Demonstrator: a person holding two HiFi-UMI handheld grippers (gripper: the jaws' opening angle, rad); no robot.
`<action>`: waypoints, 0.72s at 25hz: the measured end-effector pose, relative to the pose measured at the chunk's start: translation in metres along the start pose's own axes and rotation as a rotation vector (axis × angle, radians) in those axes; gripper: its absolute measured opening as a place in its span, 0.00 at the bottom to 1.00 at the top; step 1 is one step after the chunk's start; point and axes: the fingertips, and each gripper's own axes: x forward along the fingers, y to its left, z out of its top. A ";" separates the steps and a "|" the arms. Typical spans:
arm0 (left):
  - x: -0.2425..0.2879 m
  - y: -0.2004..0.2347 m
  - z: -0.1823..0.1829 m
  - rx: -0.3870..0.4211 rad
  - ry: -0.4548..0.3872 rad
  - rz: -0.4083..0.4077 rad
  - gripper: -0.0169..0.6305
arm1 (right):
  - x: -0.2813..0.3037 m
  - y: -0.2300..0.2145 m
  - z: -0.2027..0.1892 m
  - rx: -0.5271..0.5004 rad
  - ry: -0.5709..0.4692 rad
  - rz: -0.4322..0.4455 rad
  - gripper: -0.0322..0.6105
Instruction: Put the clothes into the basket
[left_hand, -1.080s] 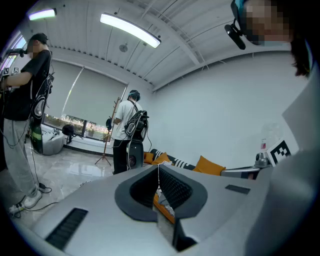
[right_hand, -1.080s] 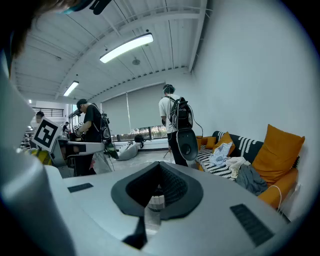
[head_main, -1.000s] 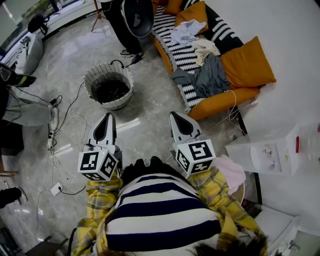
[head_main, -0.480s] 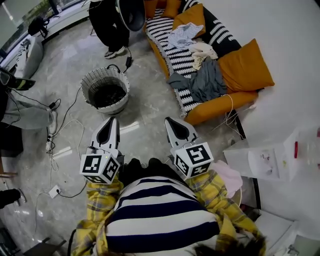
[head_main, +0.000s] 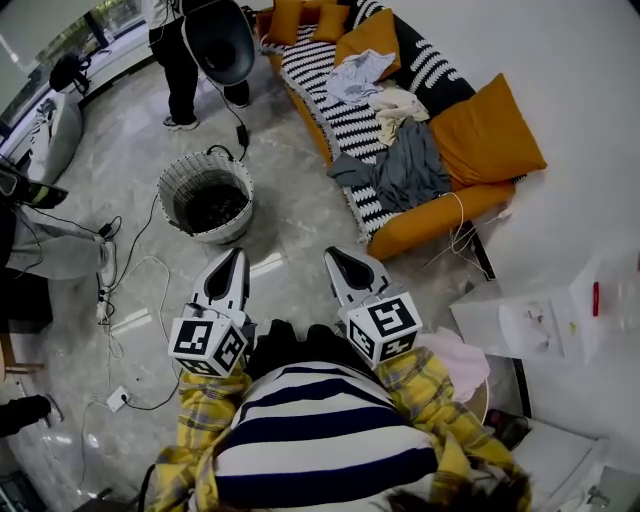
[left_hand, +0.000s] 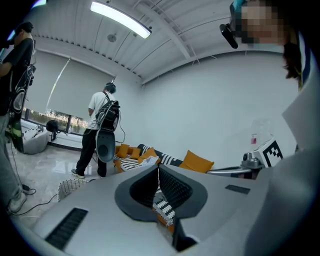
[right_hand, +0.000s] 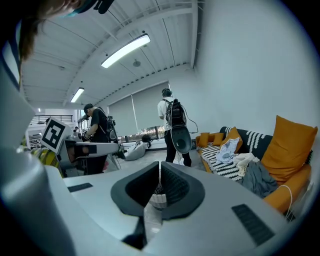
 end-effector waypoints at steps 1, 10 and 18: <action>0.003 0.001 -0.001 -0.001 0.004 -0.004 0.05 | 0.002 0.000 -0.001 0.002 0.004 0.008 0.09; 0.053 0.011 -0.007 -0.010 0.041 -0.070 0.05 | 0.030 -0.024 -0.004 0.022 0.024 -0.012 0.09; 0.132 0.042 0.002 -0.011 0.060 -0.162 0.05 | 0.083 -0.063 0.012 0.007 0.039 -0.077 0.09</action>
